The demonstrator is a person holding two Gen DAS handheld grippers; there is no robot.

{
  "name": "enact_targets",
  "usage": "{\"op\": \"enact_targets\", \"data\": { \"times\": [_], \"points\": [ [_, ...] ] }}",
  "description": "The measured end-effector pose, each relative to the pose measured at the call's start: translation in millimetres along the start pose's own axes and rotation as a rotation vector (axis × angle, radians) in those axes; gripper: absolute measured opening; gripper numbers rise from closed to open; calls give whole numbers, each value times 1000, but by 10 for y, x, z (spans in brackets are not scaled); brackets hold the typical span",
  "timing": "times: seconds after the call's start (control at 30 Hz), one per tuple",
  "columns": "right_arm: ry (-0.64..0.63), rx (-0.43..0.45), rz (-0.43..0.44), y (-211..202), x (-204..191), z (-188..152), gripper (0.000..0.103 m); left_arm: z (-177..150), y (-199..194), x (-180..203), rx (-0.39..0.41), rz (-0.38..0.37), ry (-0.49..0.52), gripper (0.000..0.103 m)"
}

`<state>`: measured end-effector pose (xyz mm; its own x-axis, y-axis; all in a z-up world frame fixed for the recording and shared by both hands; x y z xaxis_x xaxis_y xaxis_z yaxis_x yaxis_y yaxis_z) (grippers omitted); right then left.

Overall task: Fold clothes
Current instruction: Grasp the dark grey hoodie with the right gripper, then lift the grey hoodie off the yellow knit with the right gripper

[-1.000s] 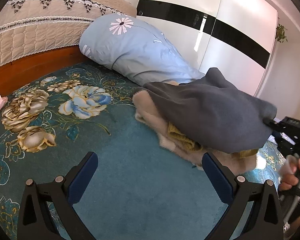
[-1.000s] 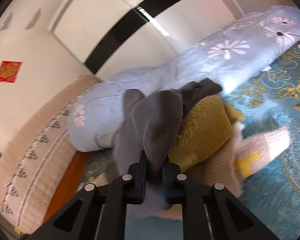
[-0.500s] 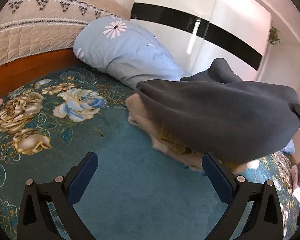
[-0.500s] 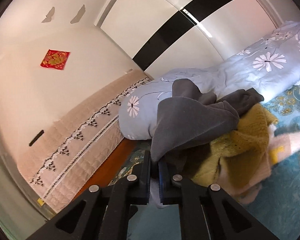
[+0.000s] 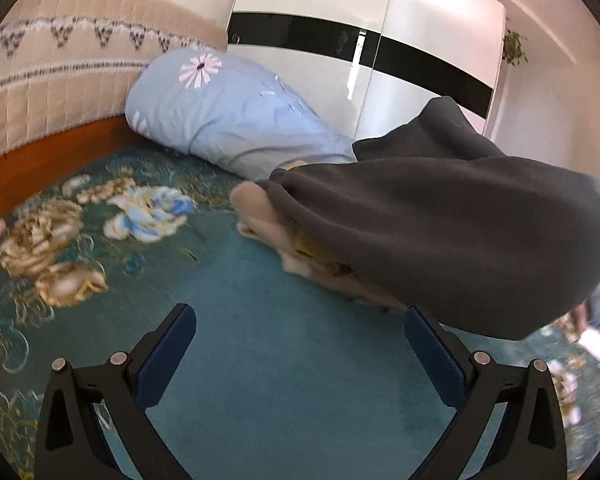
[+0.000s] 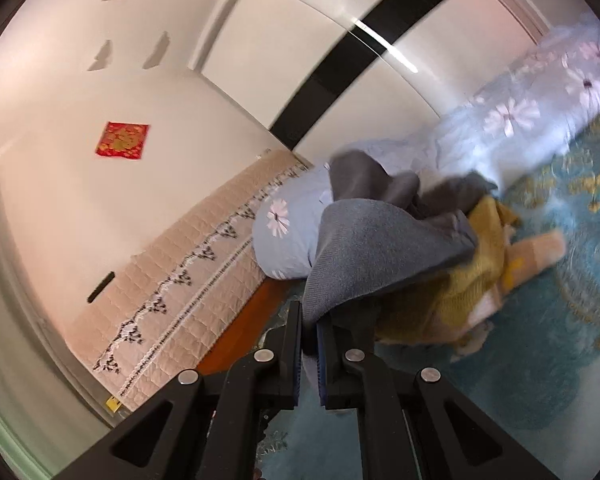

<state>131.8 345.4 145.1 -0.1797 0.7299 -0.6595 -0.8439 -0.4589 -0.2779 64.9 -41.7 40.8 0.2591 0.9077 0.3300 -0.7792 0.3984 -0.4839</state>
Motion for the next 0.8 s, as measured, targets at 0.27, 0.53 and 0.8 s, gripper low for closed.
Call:
{"op": "enact_targets", "data": {
  "times": [0.27, 0.53, 0.8],
  "points": [
    [-27, 78, -46, -801, 186, 64, 6, -156, -376, -11, -44, -38, -77, 103],
    [157, 48, -374, -1177, 1290, -118, 6, -485, -288, 36, -110, -62, -120, 103],
    [180, -84, -699, -1113, 1890, -181, 11, -716, -8, 61, -179, -79, -93, 103]
  ]
}}
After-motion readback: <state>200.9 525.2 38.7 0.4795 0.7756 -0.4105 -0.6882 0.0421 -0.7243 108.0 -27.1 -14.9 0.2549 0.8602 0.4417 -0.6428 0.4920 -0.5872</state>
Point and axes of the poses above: each gripper's, at about its wrist camera, not at the fingertips, and y roughly the way its jaws point, x to its right, z to its top, the point moved 1 cm from there along y, roughly the way its jaws point, and after that the axes turned 11 degrees about -z, right-handed, at the moved point
